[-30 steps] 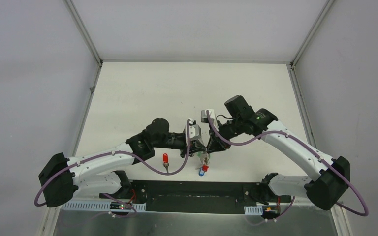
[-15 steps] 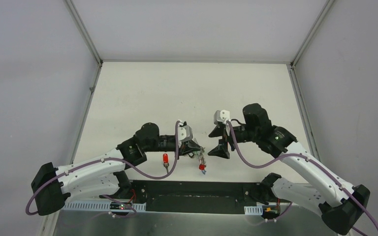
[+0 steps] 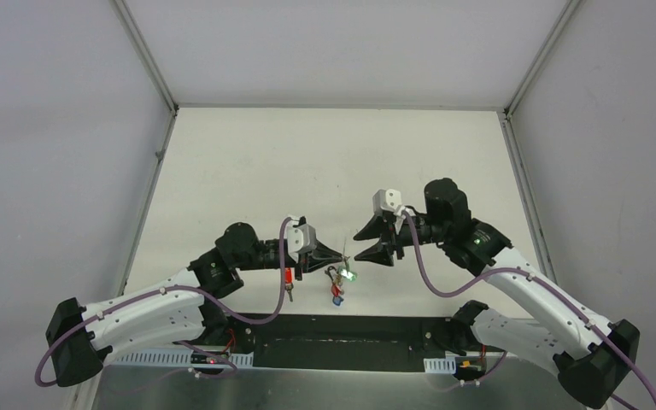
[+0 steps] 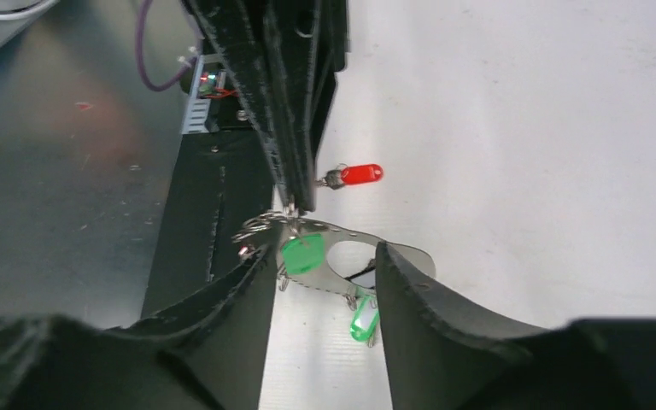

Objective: Put the keys on the keyring
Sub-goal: Adjust the key on the keyring.

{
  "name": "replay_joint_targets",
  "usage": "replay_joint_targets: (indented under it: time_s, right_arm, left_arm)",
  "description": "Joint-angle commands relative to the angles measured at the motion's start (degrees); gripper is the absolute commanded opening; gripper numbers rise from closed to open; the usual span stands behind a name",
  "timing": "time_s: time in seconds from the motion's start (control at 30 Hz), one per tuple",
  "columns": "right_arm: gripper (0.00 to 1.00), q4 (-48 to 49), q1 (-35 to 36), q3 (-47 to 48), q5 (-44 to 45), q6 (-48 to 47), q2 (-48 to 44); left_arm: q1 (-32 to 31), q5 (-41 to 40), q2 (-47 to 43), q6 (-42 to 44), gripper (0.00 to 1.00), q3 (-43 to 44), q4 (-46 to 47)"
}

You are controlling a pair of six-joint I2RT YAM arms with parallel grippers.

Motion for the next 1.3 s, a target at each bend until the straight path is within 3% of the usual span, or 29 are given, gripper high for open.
replay_joint_targets:
  time_s: [0.0, 0.17, 0.57, 0.73, 0.9, 1.27]
  right_arm:
    - [0.42, 5.10, -0.12, -0.24, -10.96, -0.31, 0.42]
    - [0.30, 7.11, -0.11, -0.33, -14.50, 0.09, 1.66]
    - [0.28, 7.15, -0.14, -1.51, -13.99, -1.05, 5.01]
    - [0.13, 7.10, -0.12, -1.65, -13.72, -1.23, 5.86]
    - [0.06, 6.00, -0.12, -2.15, -12.61, -1.97, 6.22]
    - [0.04, 3.97, -0.12, -2.80, -9.66, -2.15, 8.70]
  left_arm:
    - [-0.74, 0.21, -1.96, 1.02, 0.00, -0.06, 6.22]
    - [-0.73, 0.34, -1.93, 1.01, 0.00, 0.07, 6.77]
    - [-0.79, 0.65, -1.73, 1.36, 0.00, 0.89, 6.74]
    - [-0.79, 0.67, -1.66, 1.44, 0.00, 1.25, 6.75]
    - [-0.77, 0.60, -1.42, 1.53, 0.00, 1.67, 6.72]
    - [-0.75, 0.45, -1.57, 1.88, 0.00, 1.96, 7.16]
